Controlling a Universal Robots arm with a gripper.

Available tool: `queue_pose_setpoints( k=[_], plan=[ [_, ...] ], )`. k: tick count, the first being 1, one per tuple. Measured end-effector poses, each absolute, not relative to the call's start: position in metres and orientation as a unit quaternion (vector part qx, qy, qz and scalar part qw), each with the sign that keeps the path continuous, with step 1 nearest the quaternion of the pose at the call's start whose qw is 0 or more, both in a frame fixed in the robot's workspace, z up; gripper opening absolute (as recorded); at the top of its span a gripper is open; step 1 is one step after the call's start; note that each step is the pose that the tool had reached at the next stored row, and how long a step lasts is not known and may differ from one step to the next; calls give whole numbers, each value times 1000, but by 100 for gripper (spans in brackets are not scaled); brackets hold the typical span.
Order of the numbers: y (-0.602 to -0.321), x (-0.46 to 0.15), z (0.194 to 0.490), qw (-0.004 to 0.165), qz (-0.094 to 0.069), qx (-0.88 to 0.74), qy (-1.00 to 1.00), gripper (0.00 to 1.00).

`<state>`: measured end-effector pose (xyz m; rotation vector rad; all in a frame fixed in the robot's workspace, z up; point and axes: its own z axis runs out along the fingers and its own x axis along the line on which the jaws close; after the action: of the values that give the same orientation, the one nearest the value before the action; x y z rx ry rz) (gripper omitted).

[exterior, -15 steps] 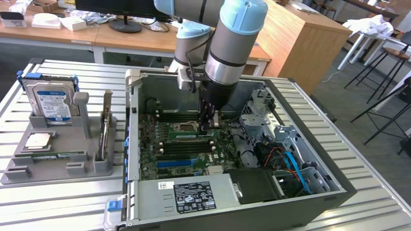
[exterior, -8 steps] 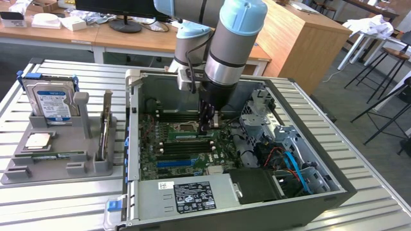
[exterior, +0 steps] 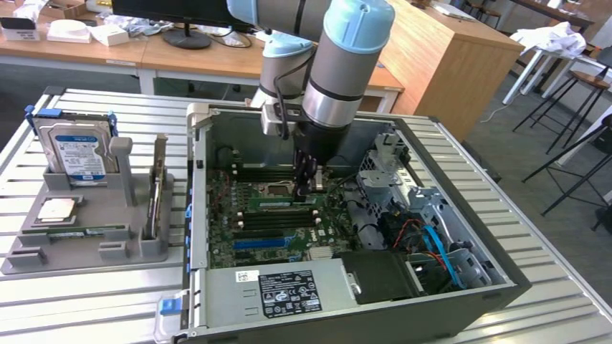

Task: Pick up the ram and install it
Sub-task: 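Insert the ram into the slot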

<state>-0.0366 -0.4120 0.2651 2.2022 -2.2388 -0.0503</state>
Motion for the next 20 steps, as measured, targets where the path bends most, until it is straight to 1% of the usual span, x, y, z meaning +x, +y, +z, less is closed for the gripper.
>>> queue_pose_setpoints(
  k=[20],
  plan=[
    [-412, -37, 258, 1, -15, 701, -713, 11]
  ],
)
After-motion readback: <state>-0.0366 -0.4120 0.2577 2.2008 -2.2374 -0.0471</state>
